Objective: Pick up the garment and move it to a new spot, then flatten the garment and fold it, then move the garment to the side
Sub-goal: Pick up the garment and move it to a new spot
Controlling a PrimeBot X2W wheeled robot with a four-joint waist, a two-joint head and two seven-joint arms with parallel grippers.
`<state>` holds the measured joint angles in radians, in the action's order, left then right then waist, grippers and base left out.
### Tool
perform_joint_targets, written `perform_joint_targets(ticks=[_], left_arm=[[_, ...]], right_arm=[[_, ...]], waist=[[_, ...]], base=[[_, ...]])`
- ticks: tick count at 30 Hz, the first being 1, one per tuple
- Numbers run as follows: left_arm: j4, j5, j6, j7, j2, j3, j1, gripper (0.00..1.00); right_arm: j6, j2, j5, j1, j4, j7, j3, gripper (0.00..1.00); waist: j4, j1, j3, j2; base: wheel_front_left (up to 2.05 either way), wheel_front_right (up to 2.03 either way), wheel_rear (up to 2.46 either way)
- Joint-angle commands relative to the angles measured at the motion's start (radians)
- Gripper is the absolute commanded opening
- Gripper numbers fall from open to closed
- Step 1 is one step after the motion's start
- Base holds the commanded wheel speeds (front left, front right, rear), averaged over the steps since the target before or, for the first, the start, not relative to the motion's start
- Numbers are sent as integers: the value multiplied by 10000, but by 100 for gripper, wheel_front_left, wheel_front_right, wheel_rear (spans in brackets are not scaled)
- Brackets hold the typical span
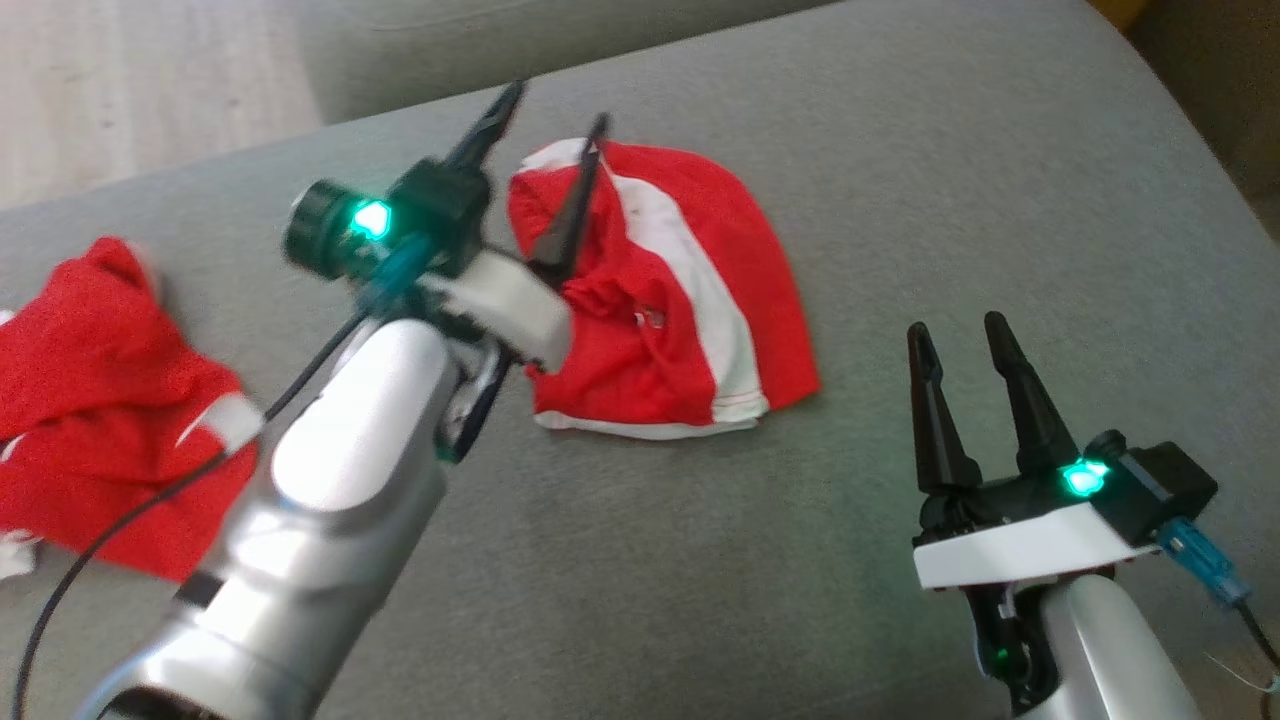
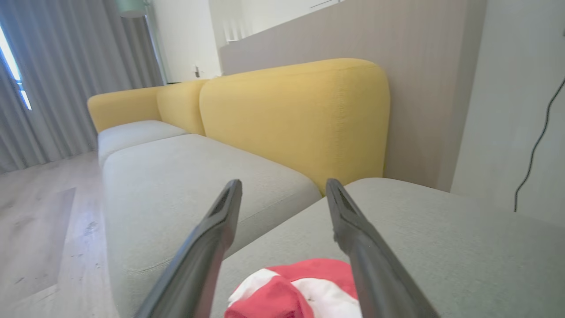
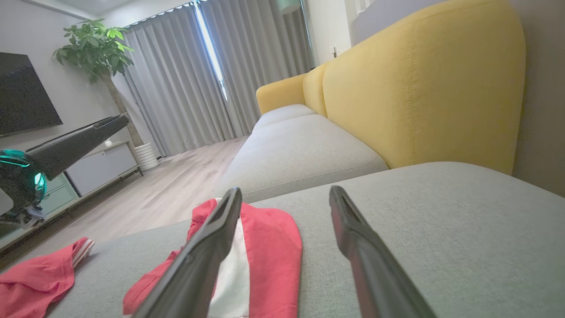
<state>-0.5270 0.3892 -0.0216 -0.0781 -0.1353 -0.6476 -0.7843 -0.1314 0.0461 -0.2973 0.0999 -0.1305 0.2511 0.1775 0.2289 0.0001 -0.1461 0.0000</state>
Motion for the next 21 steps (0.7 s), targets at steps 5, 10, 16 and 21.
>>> perform_joint_targets(ticks=[5, 10, 16, 21], left_arm=[[77, 230, -11, -1117, -622, 637, 621, 100], [487, 515, -35, -1662, -896, 899, 1975, 100], [1787, 622, -373, -1829, -992, 1567, 4092, 100], [2841, 393, -419, -1833, -692, 2221, 5628, 100]], right_arm=[[7, 41, 374, 113, 395, 107, -2, 100], [7, 41, 910, -99, 300, 107, -45, 100], [7, 41, 1043, -525, 109, 107, -237, 100], [7, 41, 1044, -762, 75, 107, -307, 100]], waist=[[-932, -1, 466, 0], [-1713, -1, 836, 0], [-2261, -1, 1475, 0], [-2365, -1, 1707, 0]], base=[[0, 0, 0], [0, 0, 0], [0, 0, 0], [0, 0, 0]])
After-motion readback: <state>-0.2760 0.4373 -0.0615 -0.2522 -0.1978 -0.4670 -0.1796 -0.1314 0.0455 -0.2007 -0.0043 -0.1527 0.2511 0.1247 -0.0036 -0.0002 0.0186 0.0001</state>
